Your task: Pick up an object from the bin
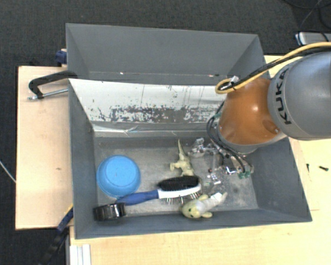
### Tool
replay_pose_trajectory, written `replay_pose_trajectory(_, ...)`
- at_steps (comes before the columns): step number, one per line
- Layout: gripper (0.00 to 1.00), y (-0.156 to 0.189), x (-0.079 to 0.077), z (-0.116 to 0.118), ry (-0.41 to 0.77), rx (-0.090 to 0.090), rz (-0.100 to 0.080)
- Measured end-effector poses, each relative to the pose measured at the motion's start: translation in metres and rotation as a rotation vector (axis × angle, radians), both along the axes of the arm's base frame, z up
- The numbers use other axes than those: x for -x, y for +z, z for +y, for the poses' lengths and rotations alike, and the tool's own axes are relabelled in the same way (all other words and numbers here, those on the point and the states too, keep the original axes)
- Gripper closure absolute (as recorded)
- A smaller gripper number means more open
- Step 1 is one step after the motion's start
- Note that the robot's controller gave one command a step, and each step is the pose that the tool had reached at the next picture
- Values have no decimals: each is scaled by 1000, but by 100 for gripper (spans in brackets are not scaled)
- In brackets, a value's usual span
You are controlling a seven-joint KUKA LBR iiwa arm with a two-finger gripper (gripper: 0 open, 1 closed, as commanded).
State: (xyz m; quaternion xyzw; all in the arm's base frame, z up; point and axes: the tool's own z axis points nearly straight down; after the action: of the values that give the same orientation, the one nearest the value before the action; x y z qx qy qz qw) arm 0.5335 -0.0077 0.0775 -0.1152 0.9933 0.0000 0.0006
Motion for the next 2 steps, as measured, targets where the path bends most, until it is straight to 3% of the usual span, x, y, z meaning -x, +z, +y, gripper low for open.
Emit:
replay_pose_trajectory(1, 0, 1, 17, 33, -115, -1, -2)
replay_pose_trajectory(2, 0, 4, 34, 64, -106, 23, -2)
